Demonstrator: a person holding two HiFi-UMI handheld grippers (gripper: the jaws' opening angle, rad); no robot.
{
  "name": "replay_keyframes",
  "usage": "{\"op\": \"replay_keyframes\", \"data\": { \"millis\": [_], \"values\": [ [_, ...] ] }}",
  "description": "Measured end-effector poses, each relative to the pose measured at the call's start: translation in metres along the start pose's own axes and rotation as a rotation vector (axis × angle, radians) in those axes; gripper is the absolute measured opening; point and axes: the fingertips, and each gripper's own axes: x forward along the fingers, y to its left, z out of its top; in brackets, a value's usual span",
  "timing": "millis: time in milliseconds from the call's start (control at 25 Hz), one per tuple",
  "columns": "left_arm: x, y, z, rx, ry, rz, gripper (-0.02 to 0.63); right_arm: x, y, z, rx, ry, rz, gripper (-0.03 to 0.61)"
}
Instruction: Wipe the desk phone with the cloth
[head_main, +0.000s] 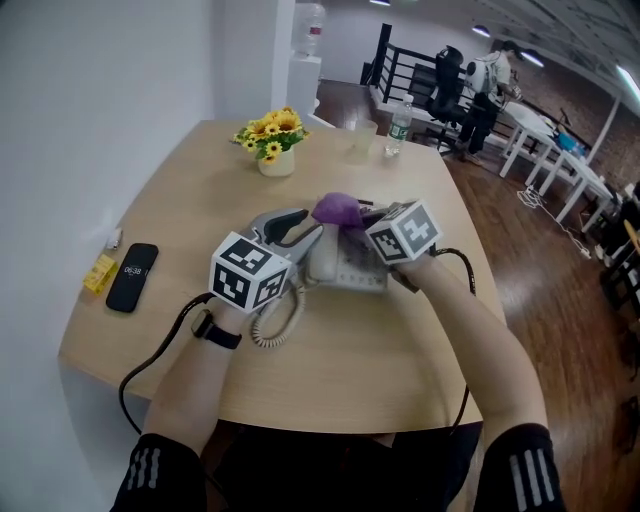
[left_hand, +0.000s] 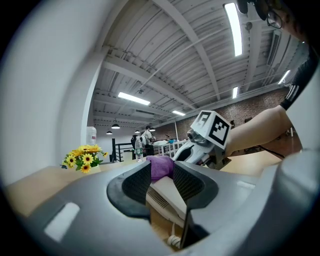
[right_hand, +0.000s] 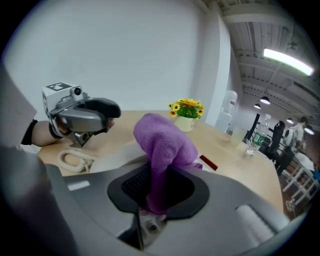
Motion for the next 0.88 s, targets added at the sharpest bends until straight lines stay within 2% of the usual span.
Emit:
{"op": "replay_keyframes", "data": {
  "millis": [240,560,720,880],
  "values": [
    [0.000,0.001,-0.003,0.003,0.006,0.002,0.130,-0.016,0.054,-0.022,-0.112,0.008,0.053,0.077],
    [0.002,0.002,-0.006,0.004,0.013,0.000,0.132,-0.034,0.100,-0.048,-0.241,0.008,0.097,0.077],
    [0.002,0.001,-0.004,0.009,0.014,0.000,0.131,-0.038,0.107,-0.050,-0.300,0.010,0.085,0.077],
    [0.003,-0.002,-0.005,0.009,0.019,-0.001,0.131,-0.046,0.098,-0.058,-0.294,0.006,0.065,0.077]
  ]
}}
